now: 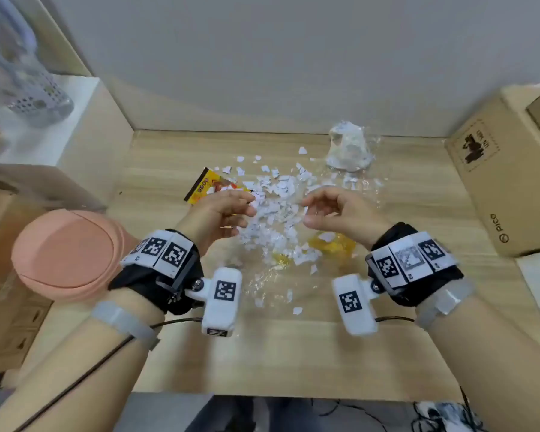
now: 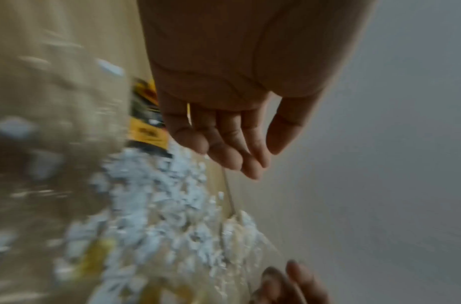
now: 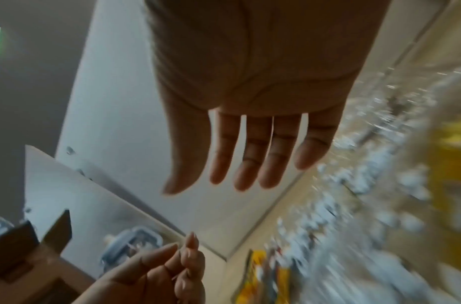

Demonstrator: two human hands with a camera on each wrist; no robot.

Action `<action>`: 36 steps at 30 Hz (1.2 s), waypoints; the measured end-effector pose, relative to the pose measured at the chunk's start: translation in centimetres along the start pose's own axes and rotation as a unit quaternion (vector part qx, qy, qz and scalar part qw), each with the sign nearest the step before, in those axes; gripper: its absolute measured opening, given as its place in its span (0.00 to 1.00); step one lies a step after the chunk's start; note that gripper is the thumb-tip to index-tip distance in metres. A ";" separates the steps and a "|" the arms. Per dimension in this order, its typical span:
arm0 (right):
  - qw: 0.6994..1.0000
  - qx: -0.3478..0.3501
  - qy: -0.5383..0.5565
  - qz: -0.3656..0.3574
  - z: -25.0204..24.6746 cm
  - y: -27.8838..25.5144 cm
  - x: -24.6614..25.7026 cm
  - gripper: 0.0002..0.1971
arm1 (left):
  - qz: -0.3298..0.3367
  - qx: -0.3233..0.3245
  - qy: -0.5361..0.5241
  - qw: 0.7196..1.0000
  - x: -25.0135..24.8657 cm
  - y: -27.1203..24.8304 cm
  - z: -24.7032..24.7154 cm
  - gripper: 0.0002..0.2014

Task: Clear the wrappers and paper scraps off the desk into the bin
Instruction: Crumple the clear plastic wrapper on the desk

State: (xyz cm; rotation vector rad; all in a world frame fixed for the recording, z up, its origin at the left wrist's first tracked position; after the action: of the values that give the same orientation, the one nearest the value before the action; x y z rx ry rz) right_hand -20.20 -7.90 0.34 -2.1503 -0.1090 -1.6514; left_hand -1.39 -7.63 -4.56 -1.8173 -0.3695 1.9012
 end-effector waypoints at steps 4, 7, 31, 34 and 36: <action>0.933 0.156 -0.317 0.070 5.3 -0.9 -6.7 0.41 | -0.063 -0.060 -0.037 0.996 5.4 -0.4 -2.6 0.08; 0.878 0.105 -0.463 0.065 5.9 0.0 -8.8 0.31 | -0.084 -0.063 -0.058 0.993 6.9 -0.9 -2.5 0.08; 0.944 -0.279 -0.102 -0.143 -4.5 -3.8 5.8 0.28 | 0.112 -0.007 -0.021 0.993 -6.2 -3.3 2.0 0.20; 0.914 -0.320 -0.244 -0.041 -7.0 -4.2 4.8 0.51 | 0.094 0.026 -0.018 0.995 -6.6 -3.3 2.0 0.22; 0.947 -0.255 -0.194 -0.003 -6.5 -3.5 4.0 0.56 | 0.092 0.072 0.015 0.993 -6.9 -3.4 3.2 0.24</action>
State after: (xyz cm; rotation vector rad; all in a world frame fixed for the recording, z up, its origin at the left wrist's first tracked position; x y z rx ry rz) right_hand -26.00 -7.92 6.37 -2.8470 0.2240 -1.3343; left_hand -4.04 -7.83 3.34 -1.8350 -0.0541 1.9637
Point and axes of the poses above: each hand's wrist, its own y-axis towards the middle knuckle, its own z-axis out of the palm, x = y × z, the point moved 9 cm from there along y, towards the middle knuckle, and after that the axes turned 2 degrees about y, right-handed, at the moved point
